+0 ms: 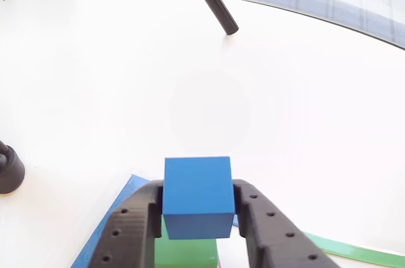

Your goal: Tower of hanoi

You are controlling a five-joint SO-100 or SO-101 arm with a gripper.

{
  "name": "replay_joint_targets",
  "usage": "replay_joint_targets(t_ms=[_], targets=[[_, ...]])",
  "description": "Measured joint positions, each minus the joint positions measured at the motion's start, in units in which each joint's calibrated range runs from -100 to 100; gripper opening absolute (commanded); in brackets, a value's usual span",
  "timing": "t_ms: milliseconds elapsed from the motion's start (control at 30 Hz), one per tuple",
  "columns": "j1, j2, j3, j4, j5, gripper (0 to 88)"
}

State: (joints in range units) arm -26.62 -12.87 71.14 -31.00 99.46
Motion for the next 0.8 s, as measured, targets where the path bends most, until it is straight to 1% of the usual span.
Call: replay_joint_targets(t_ms=[667, 733, 800], targets=[[-0.94, 2.62, -0.53, -0.08, 0.0, 3.5], [-0.94, 2.95, -0.53, -0.08, 0.0, 5.7], [-1.05, 2.95, -0.53, -0.08, 0.0, 11.7]])
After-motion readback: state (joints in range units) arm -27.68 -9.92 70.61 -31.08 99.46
